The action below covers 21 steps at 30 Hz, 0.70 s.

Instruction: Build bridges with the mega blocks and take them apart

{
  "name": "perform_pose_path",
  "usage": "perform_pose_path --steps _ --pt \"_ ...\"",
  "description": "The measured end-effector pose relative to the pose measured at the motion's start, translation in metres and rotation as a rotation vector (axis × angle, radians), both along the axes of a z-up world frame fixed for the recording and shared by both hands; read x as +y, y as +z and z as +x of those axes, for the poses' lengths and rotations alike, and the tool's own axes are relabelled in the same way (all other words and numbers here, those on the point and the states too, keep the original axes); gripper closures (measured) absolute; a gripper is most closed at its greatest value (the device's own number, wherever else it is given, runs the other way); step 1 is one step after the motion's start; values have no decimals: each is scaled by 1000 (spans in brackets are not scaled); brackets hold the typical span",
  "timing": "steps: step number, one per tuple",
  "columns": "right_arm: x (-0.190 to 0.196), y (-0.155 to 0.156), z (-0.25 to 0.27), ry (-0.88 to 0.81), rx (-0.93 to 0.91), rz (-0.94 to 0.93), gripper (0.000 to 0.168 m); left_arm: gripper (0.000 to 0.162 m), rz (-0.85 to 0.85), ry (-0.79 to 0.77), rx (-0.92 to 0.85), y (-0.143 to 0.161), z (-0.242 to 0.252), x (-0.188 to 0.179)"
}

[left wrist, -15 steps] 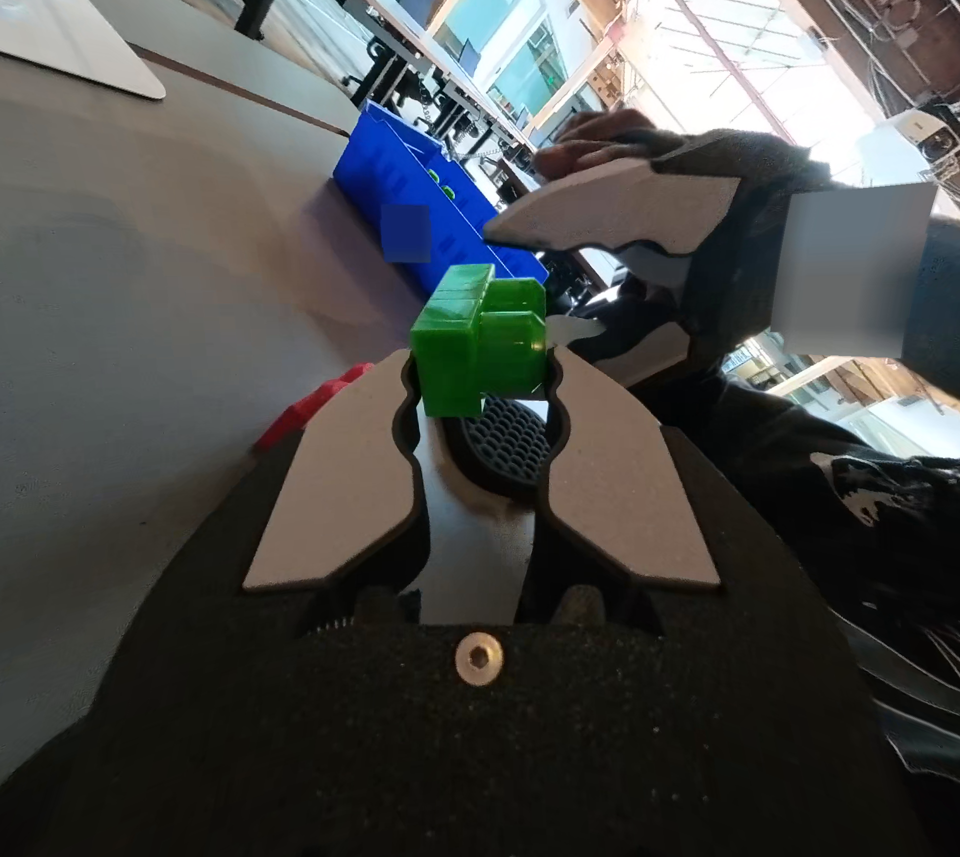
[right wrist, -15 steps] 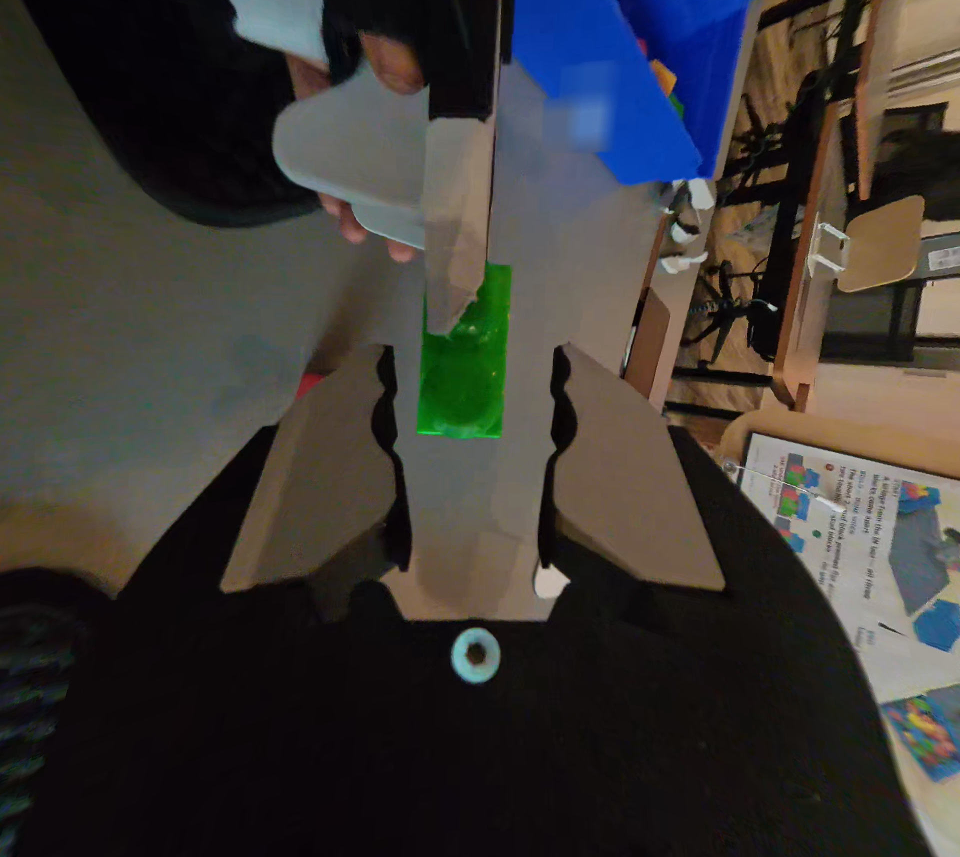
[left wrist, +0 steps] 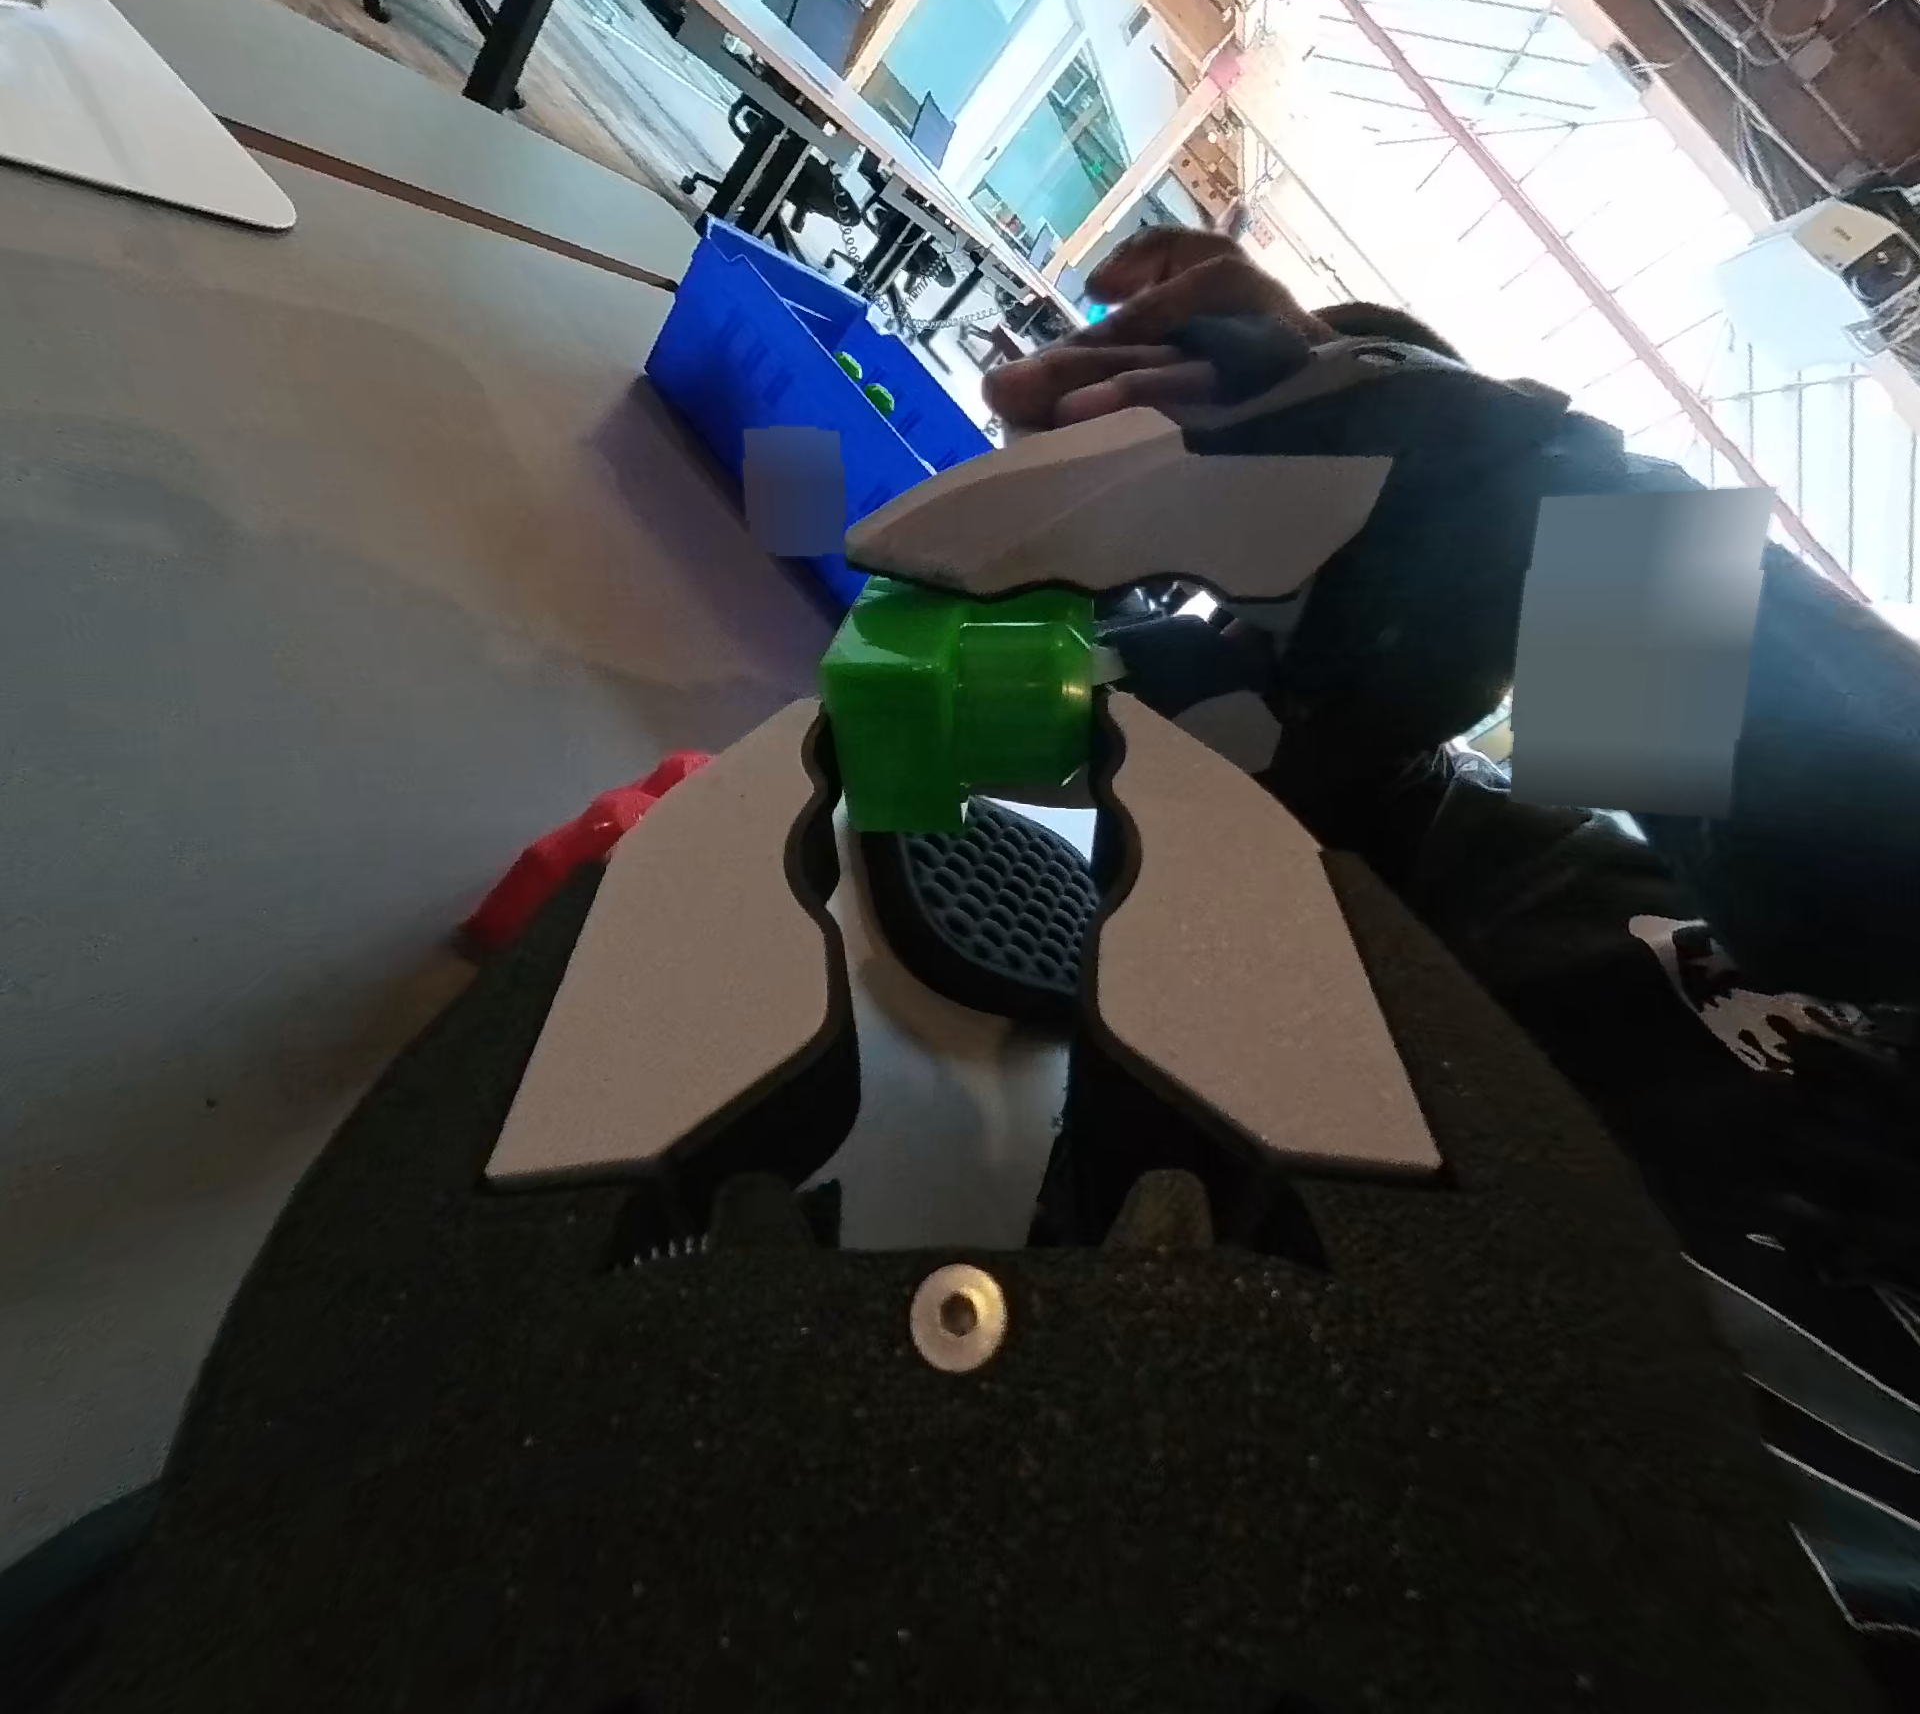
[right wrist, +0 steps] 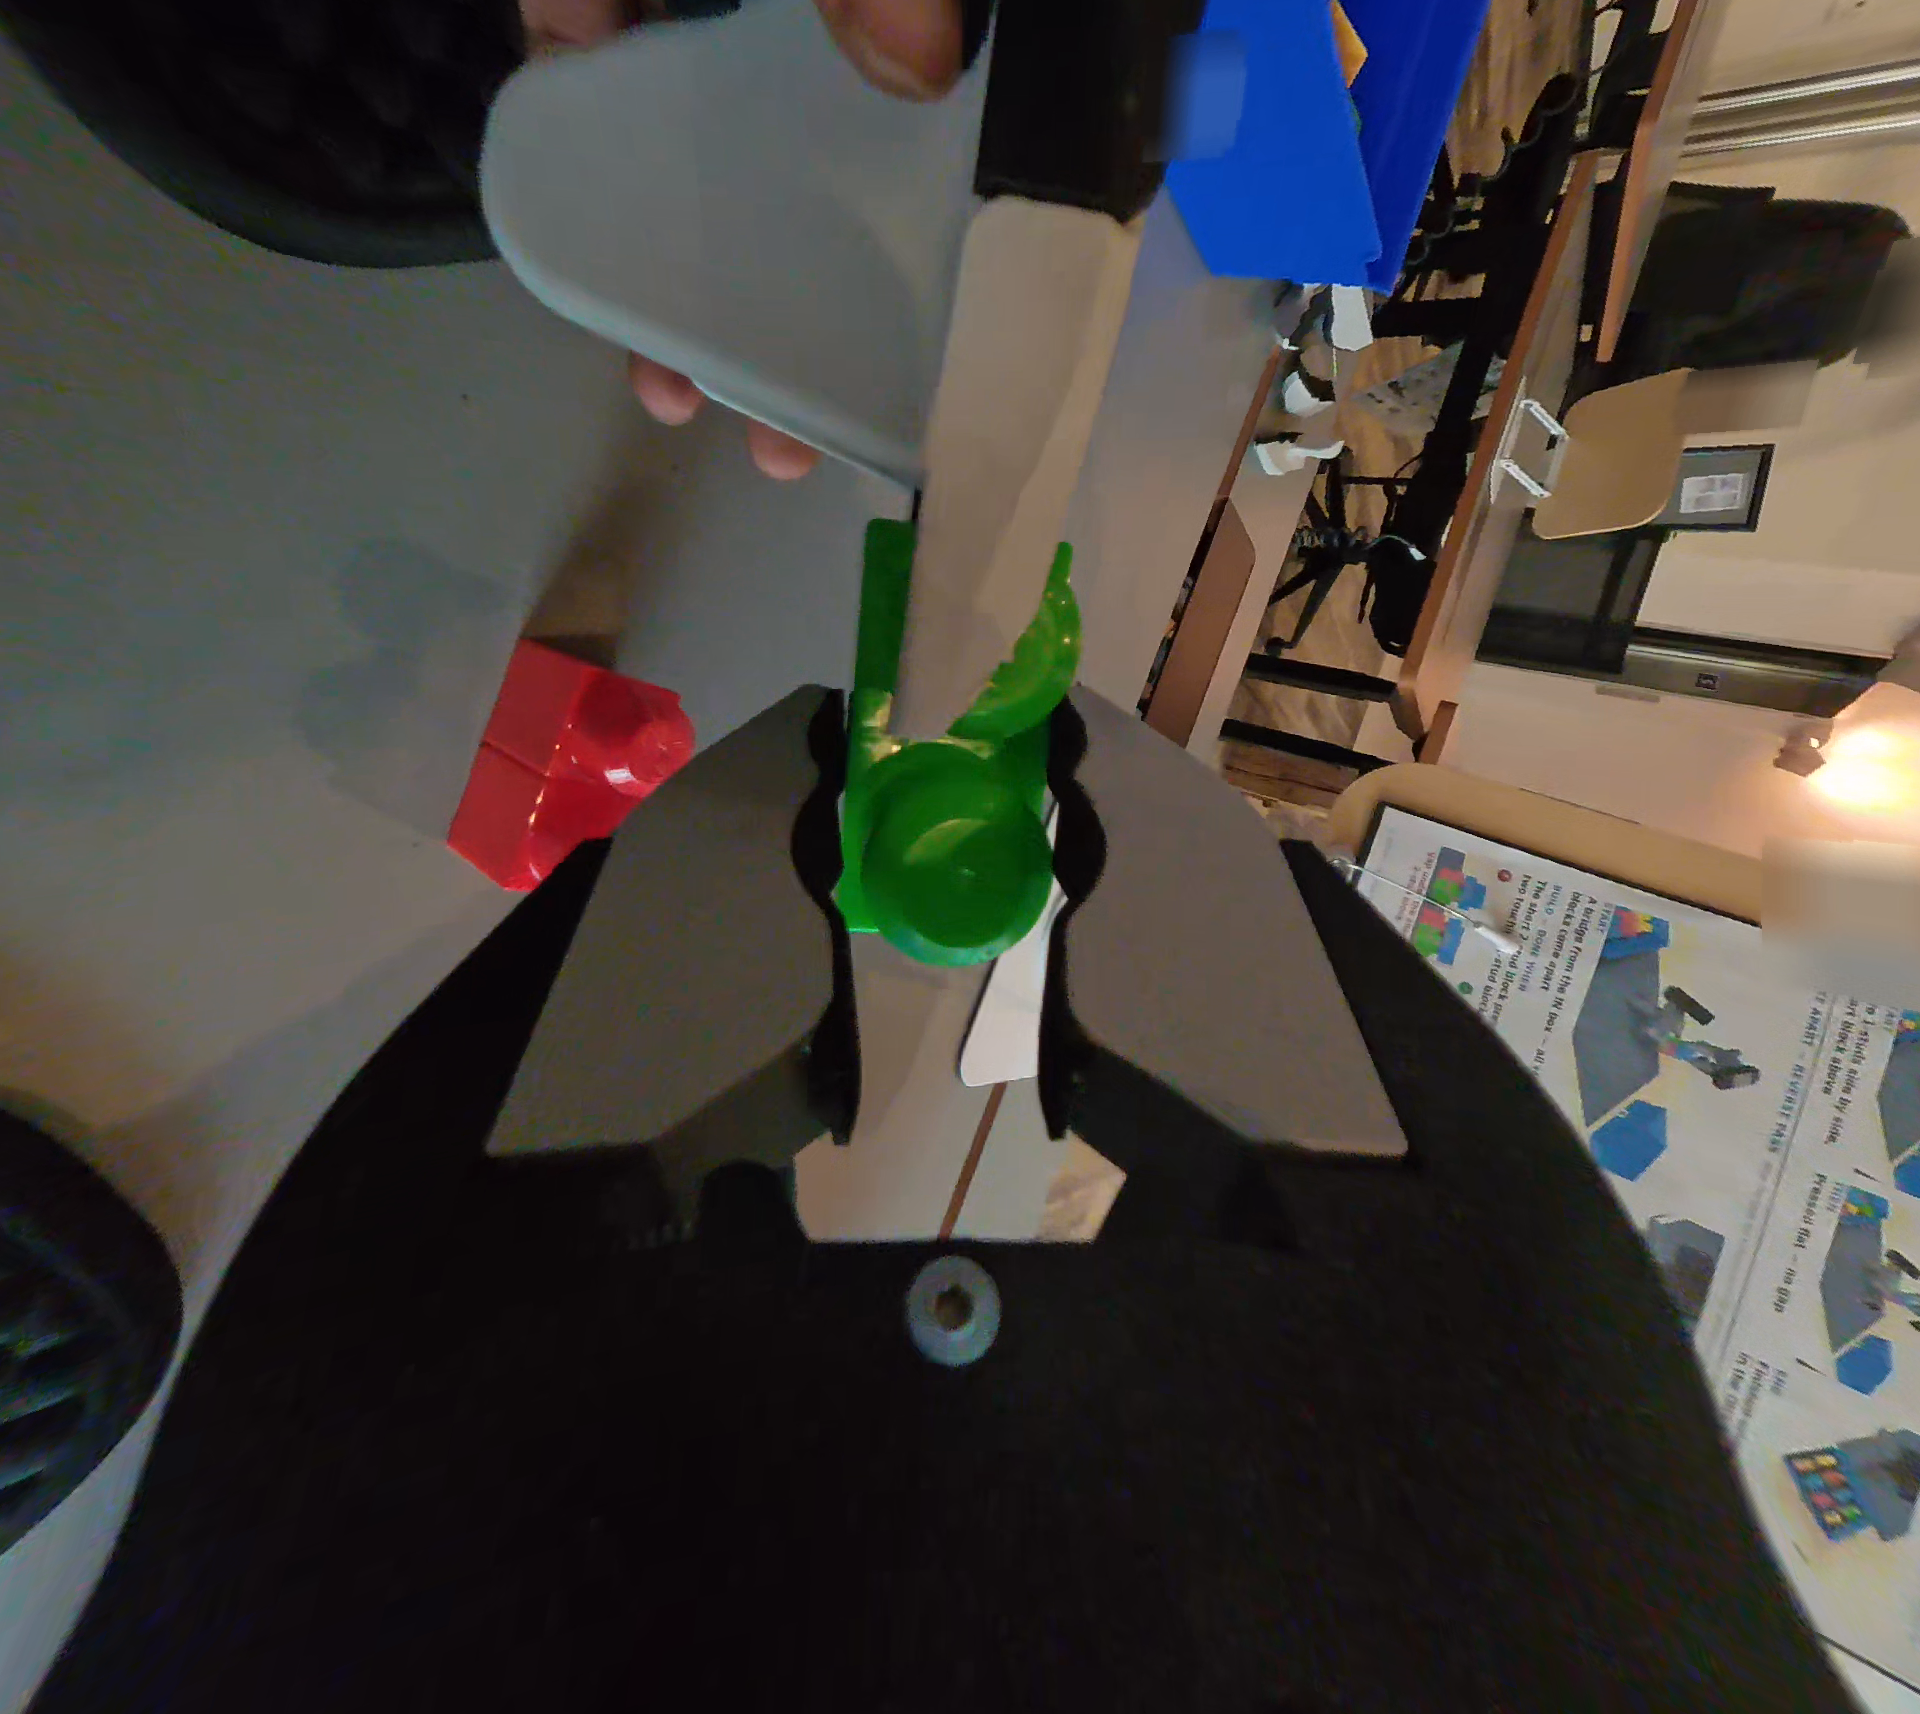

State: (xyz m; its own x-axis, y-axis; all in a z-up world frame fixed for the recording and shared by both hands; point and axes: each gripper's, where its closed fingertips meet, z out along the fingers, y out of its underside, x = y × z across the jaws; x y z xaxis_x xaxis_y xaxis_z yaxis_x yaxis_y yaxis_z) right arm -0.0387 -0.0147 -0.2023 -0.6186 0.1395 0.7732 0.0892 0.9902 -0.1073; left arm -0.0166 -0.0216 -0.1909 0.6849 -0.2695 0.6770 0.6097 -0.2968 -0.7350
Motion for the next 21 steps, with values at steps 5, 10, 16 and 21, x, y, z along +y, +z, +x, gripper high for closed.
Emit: perform_pose_path --steps 5,10,16,21 --pt "4 1 4 -13 -24 -70 132 100 85 -9 95 6 -5 -4" --pt "19 -9 15 -143 -203 -326 132 85 239 44 400 0 -38 -17" --pt "25 -30 20 -271 -397 -500 132 84 264 -39 811 -47 -60 -20" --pt "26 -49 20 -313 -480 -489 132 88 312 -138 843 -67 -59 -17"
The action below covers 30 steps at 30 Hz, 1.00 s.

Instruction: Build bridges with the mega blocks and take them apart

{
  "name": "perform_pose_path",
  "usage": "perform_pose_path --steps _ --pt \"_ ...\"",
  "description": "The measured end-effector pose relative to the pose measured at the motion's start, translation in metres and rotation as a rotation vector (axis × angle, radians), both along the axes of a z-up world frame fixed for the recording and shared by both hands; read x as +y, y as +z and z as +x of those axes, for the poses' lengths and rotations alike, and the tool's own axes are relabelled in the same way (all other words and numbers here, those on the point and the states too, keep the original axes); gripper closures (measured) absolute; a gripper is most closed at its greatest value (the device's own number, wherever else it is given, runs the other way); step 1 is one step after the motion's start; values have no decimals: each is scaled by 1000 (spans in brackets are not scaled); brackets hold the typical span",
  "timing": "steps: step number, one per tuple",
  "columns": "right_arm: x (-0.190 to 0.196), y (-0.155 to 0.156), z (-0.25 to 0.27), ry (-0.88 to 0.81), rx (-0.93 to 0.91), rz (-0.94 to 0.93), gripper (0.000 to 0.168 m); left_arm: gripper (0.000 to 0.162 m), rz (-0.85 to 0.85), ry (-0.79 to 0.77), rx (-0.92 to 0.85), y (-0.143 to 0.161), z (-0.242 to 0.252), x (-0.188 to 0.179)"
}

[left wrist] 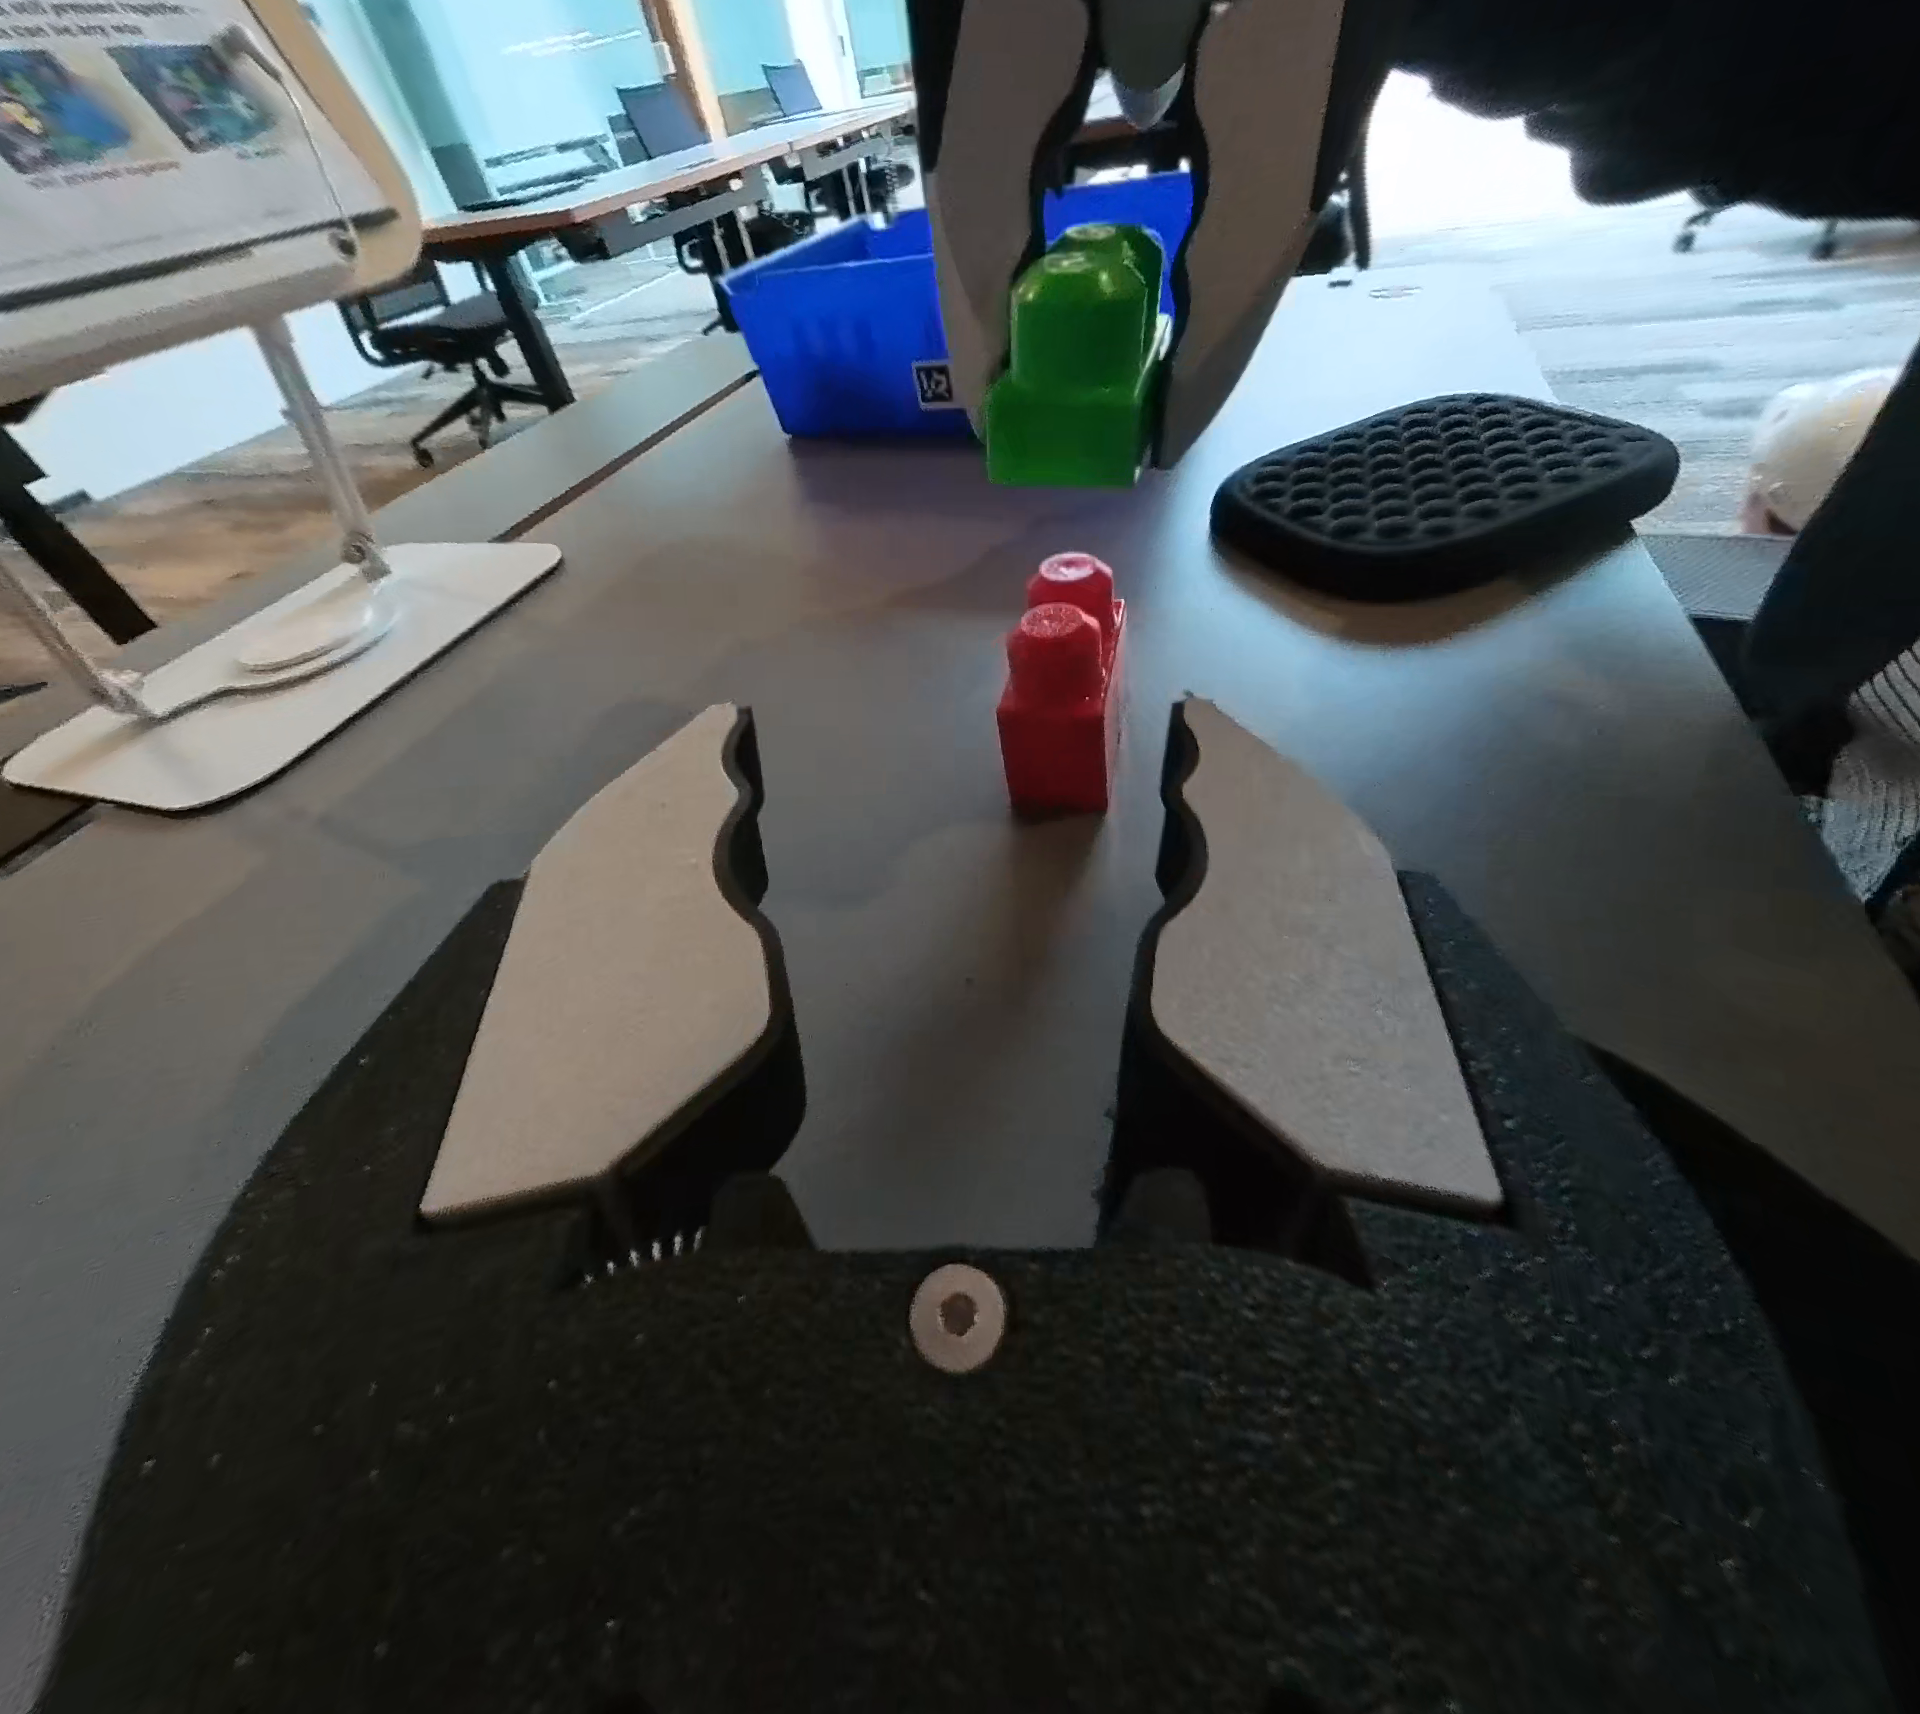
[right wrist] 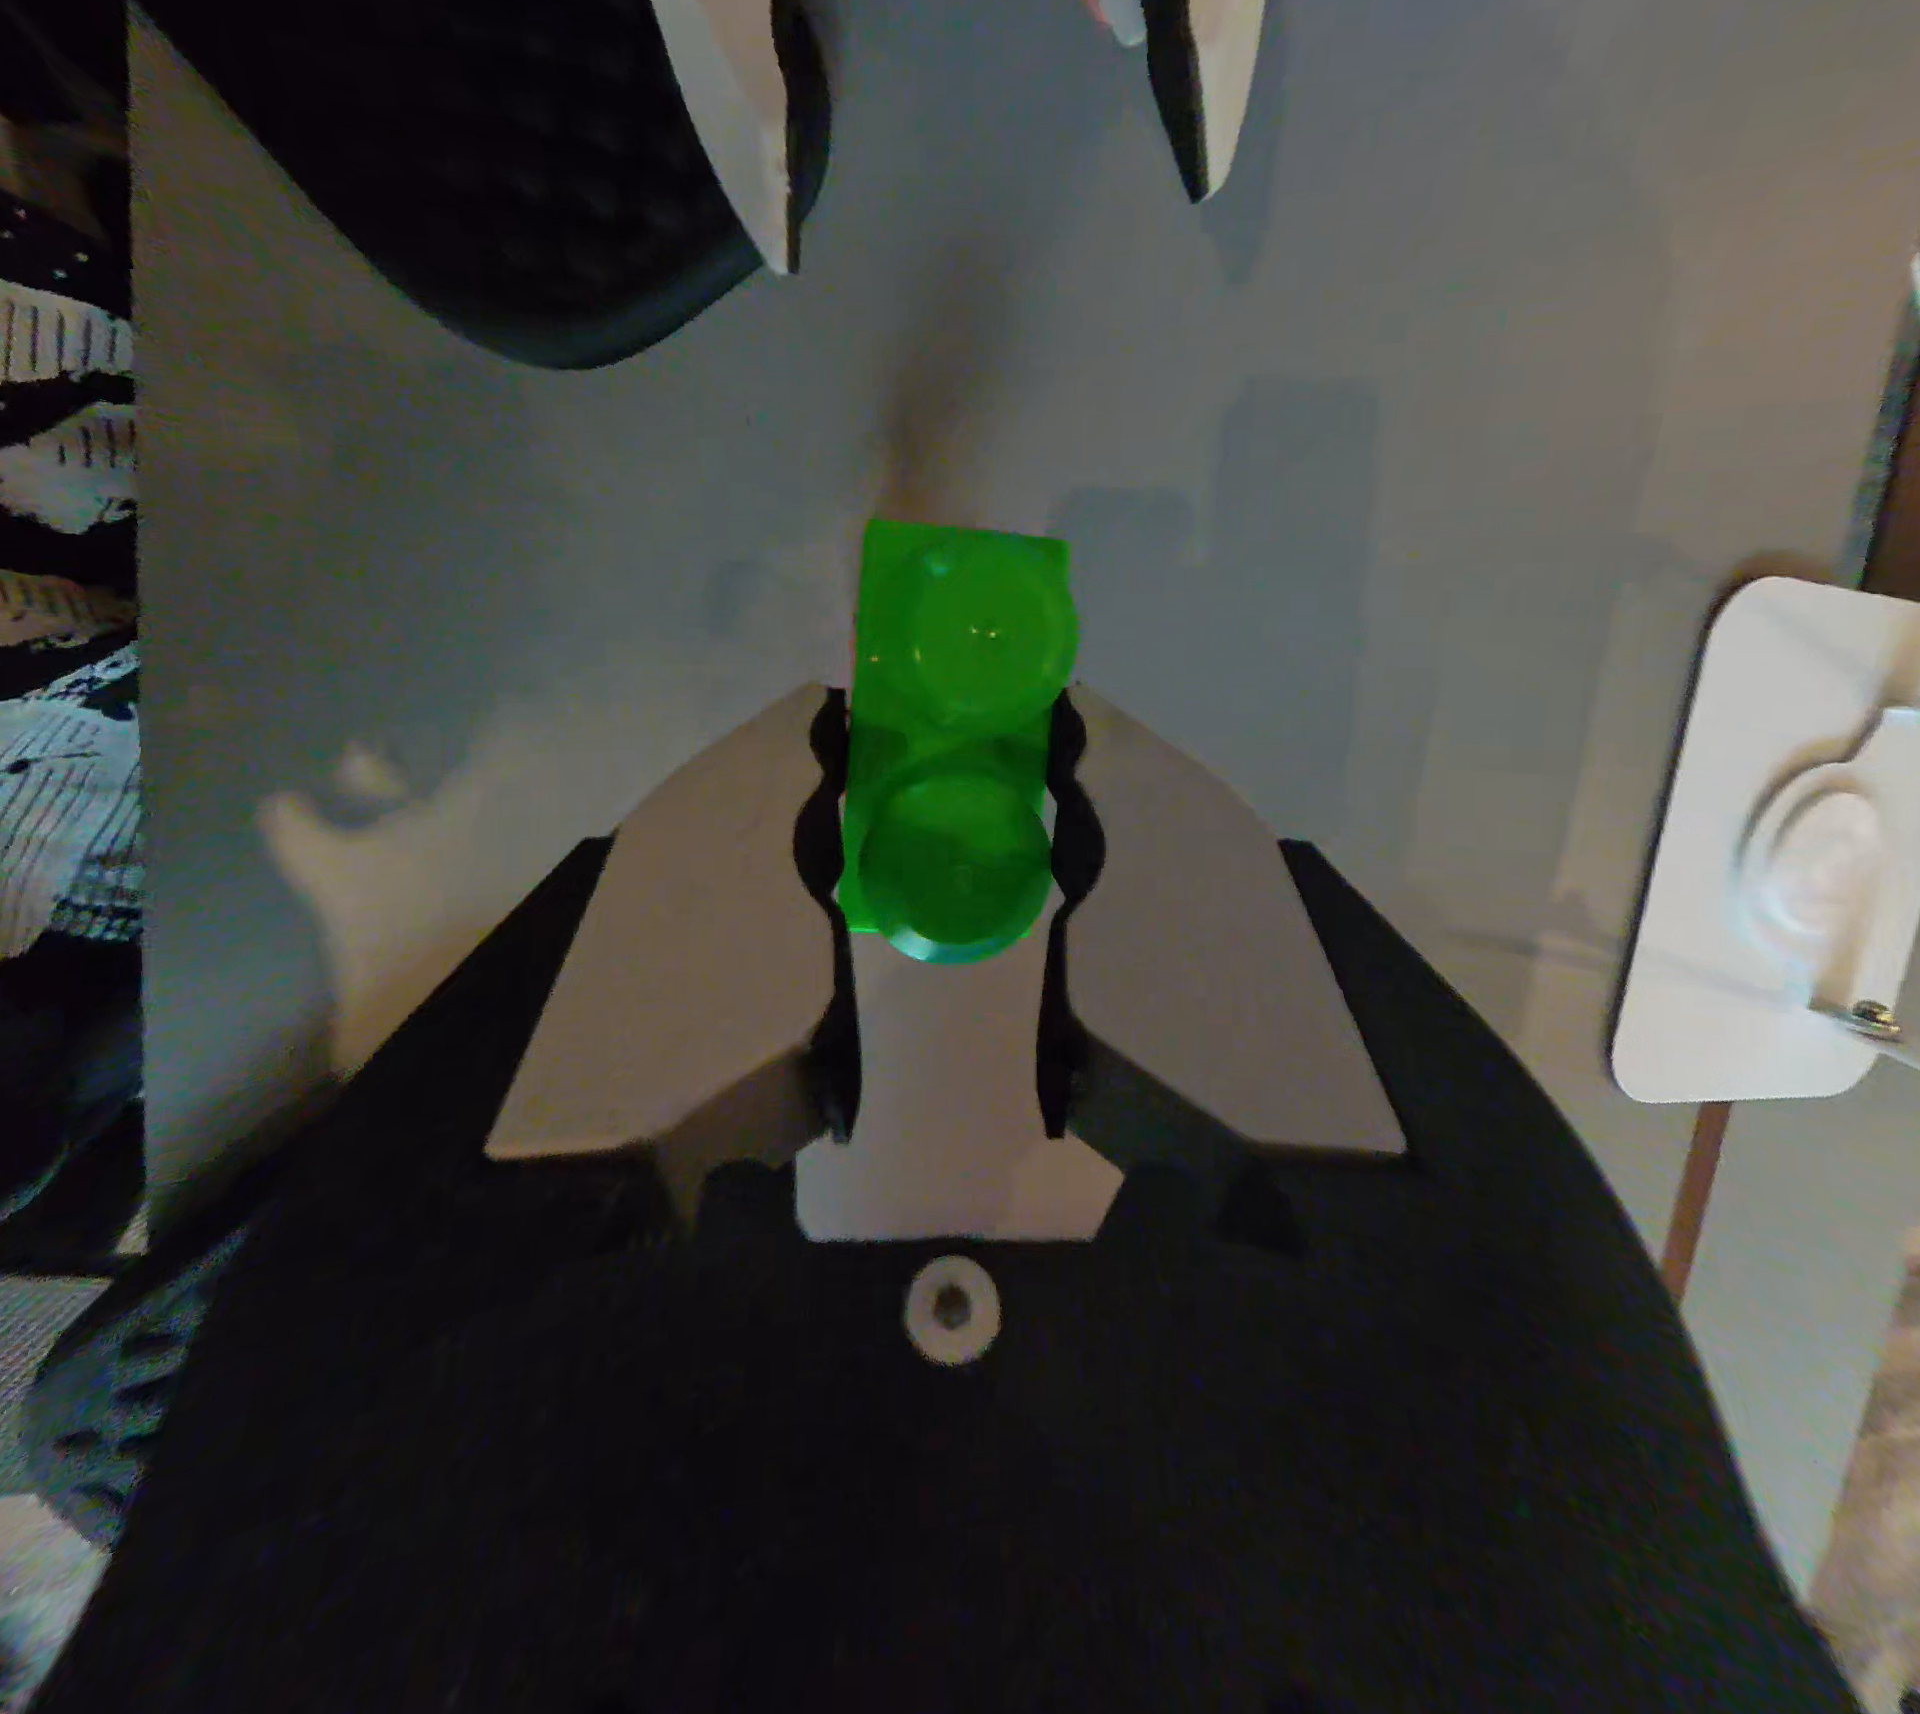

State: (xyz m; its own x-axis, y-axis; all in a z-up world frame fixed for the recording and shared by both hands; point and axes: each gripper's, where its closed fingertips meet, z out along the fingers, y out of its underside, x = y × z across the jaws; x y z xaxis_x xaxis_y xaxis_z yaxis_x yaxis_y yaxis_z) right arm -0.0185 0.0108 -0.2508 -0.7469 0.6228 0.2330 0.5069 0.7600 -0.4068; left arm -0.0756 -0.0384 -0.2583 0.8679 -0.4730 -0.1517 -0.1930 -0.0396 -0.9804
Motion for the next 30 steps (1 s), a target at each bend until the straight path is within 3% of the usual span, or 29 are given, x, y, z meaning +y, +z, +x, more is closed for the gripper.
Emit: perform_pose_path --steps 9,30 --pt "9 -34 4 -6 -111 4 132 85 -21 -27 11 -15 2 2" --pt "16 -65 1 -15 -171 -20 132 91 -12 -23 17 -15 2 2"
